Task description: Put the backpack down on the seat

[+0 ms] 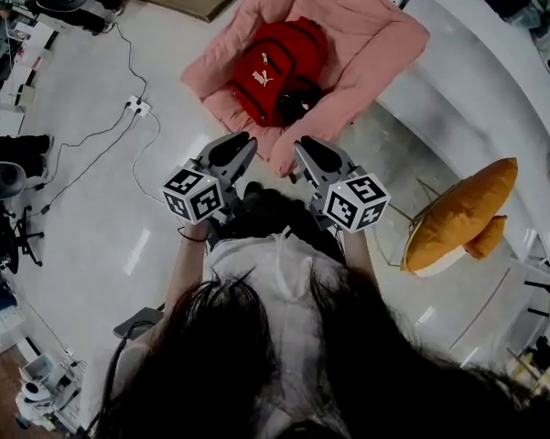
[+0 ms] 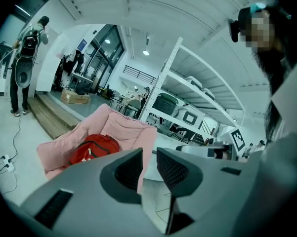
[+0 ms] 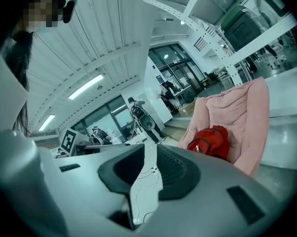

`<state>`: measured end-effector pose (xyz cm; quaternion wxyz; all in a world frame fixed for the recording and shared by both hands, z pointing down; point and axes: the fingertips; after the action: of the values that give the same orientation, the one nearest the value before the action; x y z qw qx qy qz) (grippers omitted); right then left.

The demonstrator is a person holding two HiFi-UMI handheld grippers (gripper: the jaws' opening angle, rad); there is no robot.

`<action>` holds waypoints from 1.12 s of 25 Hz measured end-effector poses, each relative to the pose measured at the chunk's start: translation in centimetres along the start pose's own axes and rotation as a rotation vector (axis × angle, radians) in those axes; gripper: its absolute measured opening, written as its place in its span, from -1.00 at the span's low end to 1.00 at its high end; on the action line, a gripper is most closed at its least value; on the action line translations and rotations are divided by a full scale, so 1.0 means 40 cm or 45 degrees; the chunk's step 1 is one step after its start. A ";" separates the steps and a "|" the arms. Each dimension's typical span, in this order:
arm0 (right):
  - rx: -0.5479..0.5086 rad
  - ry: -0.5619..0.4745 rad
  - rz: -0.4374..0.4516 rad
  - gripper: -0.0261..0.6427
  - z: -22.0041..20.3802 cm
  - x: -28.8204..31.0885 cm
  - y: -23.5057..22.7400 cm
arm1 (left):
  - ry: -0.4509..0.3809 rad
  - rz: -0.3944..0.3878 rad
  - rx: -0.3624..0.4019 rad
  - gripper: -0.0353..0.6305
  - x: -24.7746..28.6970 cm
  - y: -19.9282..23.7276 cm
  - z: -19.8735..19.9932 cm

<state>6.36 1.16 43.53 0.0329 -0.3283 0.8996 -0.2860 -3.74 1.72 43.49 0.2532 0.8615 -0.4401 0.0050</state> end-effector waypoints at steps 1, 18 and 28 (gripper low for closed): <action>-0.001 0.009 0.003 -0.66 -0.008 0.001 0.005 | 0.001 0.009 -0.001 -0.60 -0.011 0.001 -0.001; -0.037 0.096 0.053 -0.67 -0.127 0.068 0.217 | 0.000 0.071 0.071 -0.60 -0.263 0.041 -0.042; -0.091 0.103 0.051 -0.67 -0.219 0.040 0.427 | -0.076 0.077 0.082 -0.60 -0.478 0.051 -0.073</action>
<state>-6.82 15.11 41.87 -0.0095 -0.2994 0.9162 -0.2662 -16.40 16.48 42.50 0.2119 0.8553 -0.4728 0.0012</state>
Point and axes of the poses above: the fingertips, and each gripper's own axes: x forward along the fingers, y to its left, z out of its top, and after that the axes turned 4 degrees about -y, right-handed
